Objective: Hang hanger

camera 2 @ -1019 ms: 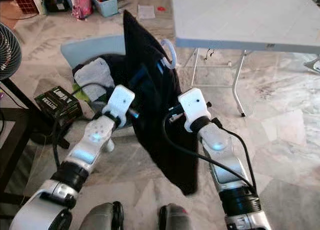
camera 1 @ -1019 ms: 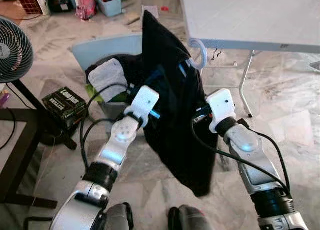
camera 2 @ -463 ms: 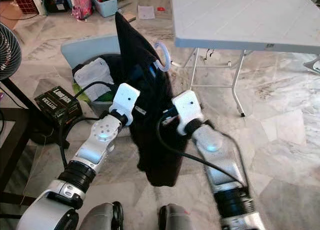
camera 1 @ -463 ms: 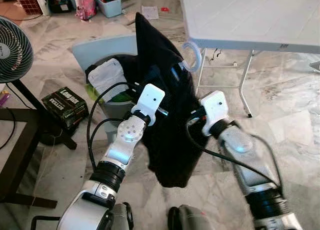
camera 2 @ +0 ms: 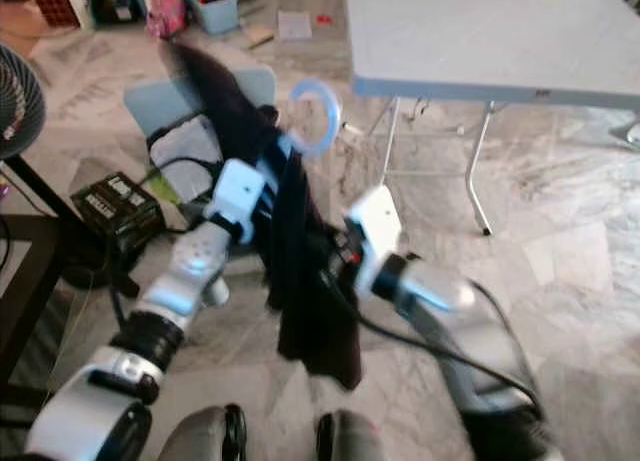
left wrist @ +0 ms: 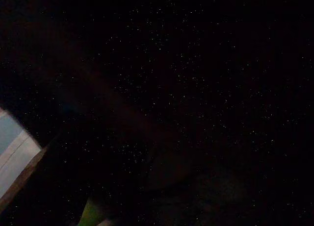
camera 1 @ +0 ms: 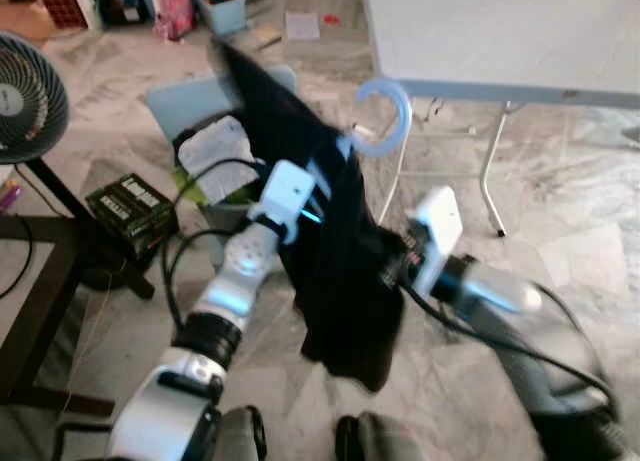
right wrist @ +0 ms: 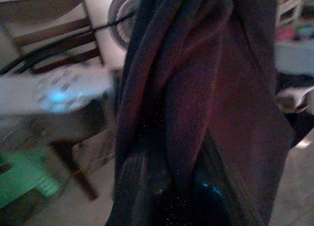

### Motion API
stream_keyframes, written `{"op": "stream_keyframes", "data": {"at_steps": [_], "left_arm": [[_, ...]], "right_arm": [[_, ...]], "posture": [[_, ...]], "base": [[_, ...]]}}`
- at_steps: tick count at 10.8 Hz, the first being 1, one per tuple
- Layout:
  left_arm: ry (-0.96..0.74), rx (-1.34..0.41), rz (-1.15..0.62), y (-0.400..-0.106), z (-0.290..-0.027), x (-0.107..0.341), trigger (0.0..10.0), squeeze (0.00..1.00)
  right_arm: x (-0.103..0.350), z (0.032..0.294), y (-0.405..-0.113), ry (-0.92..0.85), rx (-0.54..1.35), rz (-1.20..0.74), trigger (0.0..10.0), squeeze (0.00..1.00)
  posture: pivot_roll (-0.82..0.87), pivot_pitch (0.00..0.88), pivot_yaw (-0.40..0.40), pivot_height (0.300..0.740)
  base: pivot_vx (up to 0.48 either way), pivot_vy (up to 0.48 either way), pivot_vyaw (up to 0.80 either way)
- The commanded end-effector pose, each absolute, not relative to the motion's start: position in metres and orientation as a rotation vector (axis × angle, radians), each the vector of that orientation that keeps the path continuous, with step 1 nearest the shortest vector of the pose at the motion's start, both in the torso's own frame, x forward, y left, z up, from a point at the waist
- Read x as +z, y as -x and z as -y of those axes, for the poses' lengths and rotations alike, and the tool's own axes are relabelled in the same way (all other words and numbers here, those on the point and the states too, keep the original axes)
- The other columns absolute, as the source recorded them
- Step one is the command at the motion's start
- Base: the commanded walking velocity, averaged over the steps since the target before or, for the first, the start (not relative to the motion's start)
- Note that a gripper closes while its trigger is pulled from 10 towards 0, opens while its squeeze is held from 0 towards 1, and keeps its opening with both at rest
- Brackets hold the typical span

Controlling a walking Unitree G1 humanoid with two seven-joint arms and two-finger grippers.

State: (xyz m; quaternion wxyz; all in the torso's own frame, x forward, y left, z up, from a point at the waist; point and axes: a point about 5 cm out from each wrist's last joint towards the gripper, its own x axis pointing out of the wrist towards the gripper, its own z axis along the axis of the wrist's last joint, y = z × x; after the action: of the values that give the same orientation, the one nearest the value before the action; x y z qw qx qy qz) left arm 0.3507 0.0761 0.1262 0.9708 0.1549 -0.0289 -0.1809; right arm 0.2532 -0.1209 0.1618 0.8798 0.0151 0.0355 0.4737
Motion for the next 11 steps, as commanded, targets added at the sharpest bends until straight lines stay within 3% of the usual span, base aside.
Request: {"op": "stream_keyframes", "data": {"at_steps": [1,3,7,10,11], "left_arm": [[-0.317,-0.340,0.052,-0.354,-0.080,0.126,10.0,0.00],[-0.345,-0.293,0.049,-0.359,-0.096,0.127,10.0,0.00],[-0.427,-0.250,0.059,-0.359,-0.124,0.126,10.0,0.00],[-0.433,-0.221,0.090,-0.357,-0.138,0.135,10.0,0.00],[-0.438,-0.206,0.095,-0.358,-0.145,0.139,10.0,0.00]], "right_arm": [[0.172,0.118,-0.246,-0.040,1.064,-0.043,10.0,0.00],[0.174,0.137,-0.229,-0.044,1.188,-0.167,10.0,0.00],[0.136,0.203,-0.256,0.376,0.863,-0.322,10.0,0.00],[0.118,0.238,-0.253,0.651,0.855,-0.417,10.0,0.00],[0.120,0.244,-0.246,0.671,0.933,-0.417,10.0,0.00]], "posture": [[-0.13,0.117,-0.048,0.740],[-0.13,0.117,-0.048,0.740],[-0.13,0.119,-0.048,0.740],[-0.12,0.125,-0.046,0.740],[-0.12,0.126,-0.043,0.740]], "base": [[0.000,0.000,0.00],[0.000,0.000,0.00],[0.000,0.000,0.00],[0.000,0.000,0.00],[0.000,0.000,0.00]]}}
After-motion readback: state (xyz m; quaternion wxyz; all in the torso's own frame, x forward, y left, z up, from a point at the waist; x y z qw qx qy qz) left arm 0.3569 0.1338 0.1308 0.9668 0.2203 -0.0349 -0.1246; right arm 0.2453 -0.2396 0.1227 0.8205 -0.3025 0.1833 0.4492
